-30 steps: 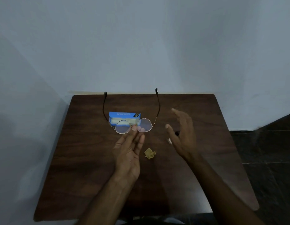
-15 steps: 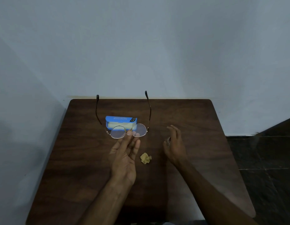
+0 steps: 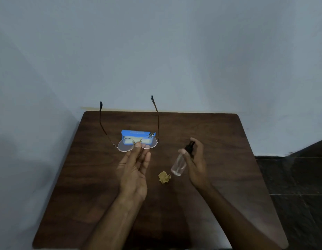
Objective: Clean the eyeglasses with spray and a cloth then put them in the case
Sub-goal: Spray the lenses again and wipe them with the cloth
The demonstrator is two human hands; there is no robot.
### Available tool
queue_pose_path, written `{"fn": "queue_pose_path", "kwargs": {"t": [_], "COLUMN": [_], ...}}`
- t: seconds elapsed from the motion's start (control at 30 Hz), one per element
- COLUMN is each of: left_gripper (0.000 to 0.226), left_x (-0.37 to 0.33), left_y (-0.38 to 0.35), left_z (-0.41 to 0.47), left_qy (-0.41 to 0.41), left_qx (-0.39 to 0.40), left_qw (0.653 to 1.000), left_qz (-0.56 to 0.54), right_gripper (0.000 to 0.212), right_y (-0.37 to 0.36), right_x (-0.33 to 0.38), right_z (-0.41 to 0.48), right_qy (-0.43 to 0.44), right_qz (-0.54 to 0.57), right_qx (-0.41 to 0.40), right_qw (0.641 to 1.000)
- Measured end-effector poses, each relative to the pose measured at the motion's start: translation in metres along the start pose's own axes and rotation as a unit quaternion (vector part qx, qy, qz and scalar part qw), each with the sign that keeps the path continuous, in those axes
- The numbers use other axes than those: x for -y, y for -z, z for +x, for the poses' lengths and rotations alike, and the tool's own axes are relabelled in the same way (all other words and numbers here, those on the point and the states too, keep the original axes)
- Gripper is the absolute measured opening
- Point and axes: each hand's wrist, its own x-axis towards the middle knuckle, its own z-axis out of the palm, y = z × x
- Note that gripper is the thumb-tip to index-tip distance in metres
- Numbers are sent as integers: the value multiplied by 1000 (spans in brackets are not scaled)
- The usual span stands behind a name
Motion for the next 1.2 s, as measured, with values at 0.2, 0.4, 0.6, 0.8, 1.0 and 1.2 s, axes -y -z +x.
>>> {"fn": "queue_pose_path", "kwargs": {"t": [0.2, 0.4, 0.6, 0.8, 1.0, 1.2], "left_gripper": [11, 13, 16, 15, 17, 21], "left_x": [-9, -20, -33, -43, -50, -55], "left_y": [9, 17, 26, 37, 49, 57], "left_z": [10, 13, 13, 14, 14, 15], "left_qy": [-12, -22, -26, -32, -23, -15], "left_qx": [-21, -27, -31, -32, -26, -19], "left_qw": [1000, 999, 999, 999, 999, 1000], "left_qz": [-16, -21, -22, -16, -15, -11], "right_gripper": [32, 37, 32, 29, 37, 29], "right_y": [-34, -49, -68, -93, -113, -122], "right_x": [69, 98, 124, 136, 141, 142], "right_z": [-23, -34, -45, -51, -62, -72], "right_qy": [-102, -123, -165, -190, -179, -159], "right_qz": [385, 441, 519, 527, 478, 407], "right_qx": [55, 112, 168, 144, 99, 56], "right_qw": [915, 882, 822, 816, 854, 898]}}
